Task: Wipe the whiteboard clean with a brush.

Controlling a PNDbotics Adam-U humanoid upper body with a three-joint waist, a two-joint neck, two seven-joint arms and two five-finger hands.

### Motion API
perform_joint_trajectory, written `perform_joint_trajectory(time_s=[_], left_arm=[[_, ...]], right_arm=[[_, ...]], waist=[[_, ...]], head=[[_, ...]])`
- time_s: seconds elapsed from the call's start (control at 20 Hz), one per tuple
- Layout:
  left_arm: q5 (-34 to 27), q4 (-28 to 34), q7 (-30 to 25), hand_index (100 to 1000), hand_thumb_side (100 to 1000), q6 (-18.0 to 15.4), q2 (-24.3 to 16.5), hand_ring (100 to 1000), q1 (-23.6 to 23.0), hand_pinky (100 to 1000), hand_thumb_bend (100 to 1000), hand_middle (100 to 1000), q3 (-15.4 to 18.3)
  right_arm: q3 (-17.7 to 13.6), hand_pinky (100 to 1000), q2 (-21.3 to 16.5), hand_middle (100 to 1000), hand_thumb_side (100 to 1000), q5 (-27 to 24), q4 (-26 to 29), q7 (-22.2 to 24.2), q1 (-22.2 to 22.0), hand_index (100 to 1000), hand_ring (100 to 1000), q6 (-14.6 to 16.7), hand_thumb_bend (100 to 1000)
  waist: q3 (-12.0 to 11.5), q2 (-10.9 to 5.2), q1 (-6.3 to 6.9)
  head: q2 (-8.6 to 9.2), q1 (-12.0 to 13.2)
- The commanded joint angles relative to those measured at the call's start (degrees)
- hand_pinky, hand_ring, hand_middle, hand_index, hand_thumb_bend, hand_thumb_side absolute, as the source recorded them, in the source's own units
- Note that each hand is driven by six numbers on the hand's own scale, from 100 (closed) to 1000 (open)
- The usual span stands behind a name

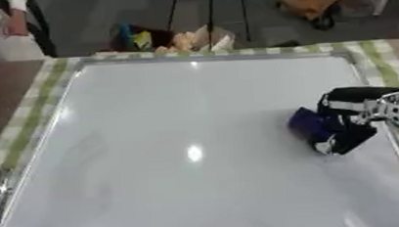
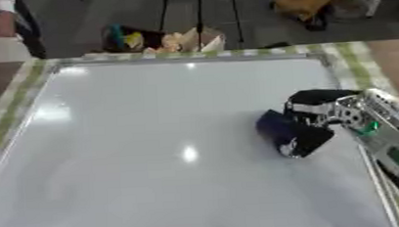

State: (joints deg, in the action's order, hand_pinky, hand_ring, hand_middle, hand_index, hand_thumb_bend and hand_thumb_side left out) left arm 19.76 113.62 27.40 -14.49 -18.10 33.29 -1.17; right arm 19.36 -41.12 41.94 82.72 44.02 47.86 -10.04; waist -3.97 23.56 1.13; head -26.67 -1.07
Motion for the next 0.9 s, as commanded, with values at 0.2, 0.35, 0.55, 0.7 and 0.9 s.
perform_joint_trajectory(time_s=[0.2, 0.35, 0.55, 0.7, 0.9], left_arm=[[-0.1, 1.0, 0.0, 768, 975, 0.1, -0.7, 824, 0.9, 701, 216, 757, 0.2], [-0.1, 1.0, 0.0, 768, 975, 0.1, -0.8, 824, 0.9, 701, 216, 757, 0.2], [-0.1, 1.0, 0.0, 768, 975, 0.1, -0.7, 824, 0.9, 701, 215, 758, 0.3], [-0.1, 1.0, 0.0, 768, 975, 0.1, -0.7, 824, 0.8, 701, 215, 758, 0.3], [-0.1, 1.0, 0.0, 768, 974, 0.1, -0.7, 824, 0.8, 701, 215, 758, 0.3]], right_arm=[[-1.9, 521, -2.0, 267, 342, 2.0, -1.9, -1.7, 0.3, 384, 546, -0.3, 100], [-2.2, 527, -2.4, 258, 338, 3.0, -2.5, -2.2, 0.0, 381, 551, -0.2, 100], [-2.8, 526, -2.5, 252, 333, 3.9, -3.7, -2.8, -0.3, 379, 550, -0.3, 100], [-3.1, 526, -2.6, 252, 331, 4.1, -4.2, -3.1, -0.3, 378, 549, -0.3, 100], [-3.2, 524, -2.7, 250, 331, 4.5, -4.5, -3.6, -0.3, 377, 547, -0.6, 100]], waist=[[0.0, -1.26, 0.1], [0.0, -1.27, 0.13], [0.1, -1.24, 0.2], [0.1, -1.22, 0.28], [0.2, -1.24, 0.37]], head=[[0.43, 0.2], [0.59, 0.2], [0.77, 0.2], [0.79, 0.3], [0.78, 0.3]])
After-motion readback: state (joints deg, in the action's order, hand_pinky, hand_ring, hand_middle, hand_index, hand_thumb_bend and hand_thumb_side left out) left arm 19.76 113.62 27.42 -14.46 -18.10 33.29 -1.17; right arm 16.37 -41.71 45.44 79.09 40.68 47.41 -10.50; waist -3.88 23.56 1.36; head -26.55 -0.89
